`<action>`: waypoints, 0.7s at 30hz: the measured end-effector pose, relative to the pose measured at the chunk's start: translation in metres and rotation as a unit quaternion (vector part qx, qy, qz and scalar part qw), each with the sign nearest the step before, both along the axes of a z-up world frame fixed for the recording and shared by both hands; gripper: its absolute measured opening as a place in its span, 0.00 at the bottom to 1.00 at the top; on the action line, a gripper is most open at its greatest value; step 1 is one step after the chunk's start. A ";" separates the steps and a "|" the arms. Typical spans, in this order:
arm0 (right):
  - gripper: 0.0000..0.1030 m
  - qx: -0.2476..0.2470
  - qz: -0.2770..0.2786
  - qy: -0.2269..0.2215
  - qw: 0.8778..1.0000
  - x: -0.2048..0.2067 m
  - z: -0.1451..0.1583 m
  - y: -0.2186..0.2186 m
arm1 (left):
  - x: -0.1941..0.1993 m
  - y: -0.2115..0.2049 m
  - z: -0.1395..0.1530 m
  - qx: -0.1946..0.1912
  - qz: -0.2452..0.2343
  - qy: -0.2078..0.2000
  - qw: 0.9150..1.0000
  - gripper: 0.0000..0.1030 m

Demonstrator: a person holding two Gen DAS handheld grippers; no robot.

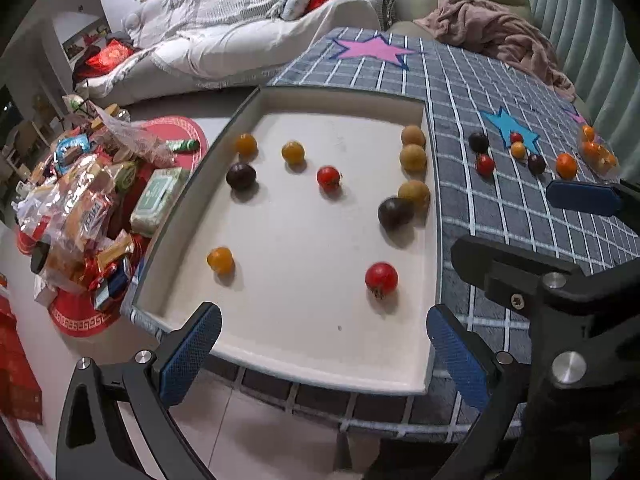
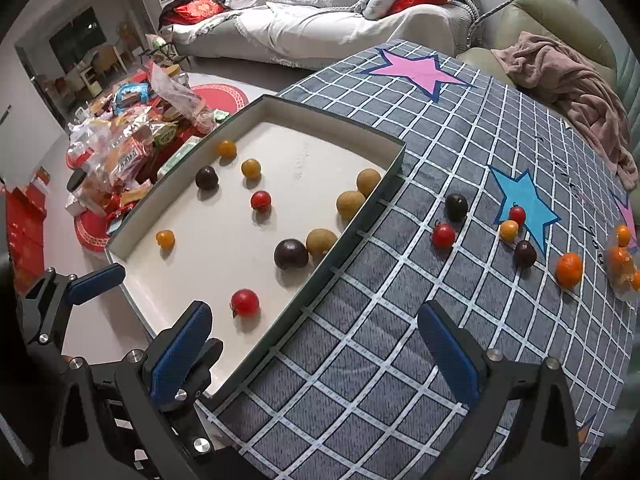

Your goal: Organize fruits

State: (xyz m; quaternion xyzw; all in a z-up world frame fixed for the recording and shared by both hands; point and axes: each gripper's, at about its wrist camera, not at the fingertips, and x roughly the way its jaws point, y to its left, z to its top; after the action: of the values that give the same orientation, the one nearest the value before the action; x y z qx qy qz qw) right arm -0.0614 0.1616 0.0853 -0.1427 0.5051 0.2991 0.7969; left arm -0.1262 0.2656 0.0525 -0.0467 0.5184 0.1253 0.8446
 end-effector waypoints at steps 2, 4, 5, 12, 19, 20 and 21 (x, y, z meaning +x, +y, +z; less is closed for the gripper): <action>1.00 -0.012 0.002 0.002 1.000 -0.003 -0.001 0.001 | -0.001 -0.001 -0.002 0.000 0.001 0.015 1.000 1.00; 1.00 -0.021 0.003 0.004 1.000 -0.004 -0.002 0.001 | -0.003 -0.002 -0.005 -0.007 0.001 0.030 1.000 1.00; 1.00 -0.024 0.004 0.005 1.000 -0.005 -0.003 0.000 | -0.005 -0.003 -0.006 -0.012 0.001 0.034 0.999 1.00; 1.00 -0.043 0.015 0.014 0.999 -0.013 -0.008 0.002 | -0.015 -0.004 -0.013 -0.022 0.008 0.051 0.998 1.00; 1.00 -0.054 0.022 0.015 0.998 -0.016 -0.009 0.005 | -0.021 -0.003 -0.014 -0.026 0.013 0.059 0.998 1.00; 1.00 -0.055 0.023 0.015 0.998 -0.017 -0.009 0.005 | -0.021 -0.002 -0.014 -0.026 0.014 0.059 0.998 1.00; 1.00 -0.056 0.023 0.015 0.998 -0.017 -0.010 0.005 | -0.021 -0.001 -0.014 -0.026 0.015 0.058 0.998 1.00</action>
State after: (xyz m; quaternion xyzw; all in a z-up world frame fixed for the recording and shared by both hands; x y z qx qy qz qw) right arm -0.0785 0.1669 0.0758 -0.1946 0.5295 0.2909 0.7727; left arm -0.1477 0.2643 0.0382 -0.0689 0.5693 0.1264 0.8094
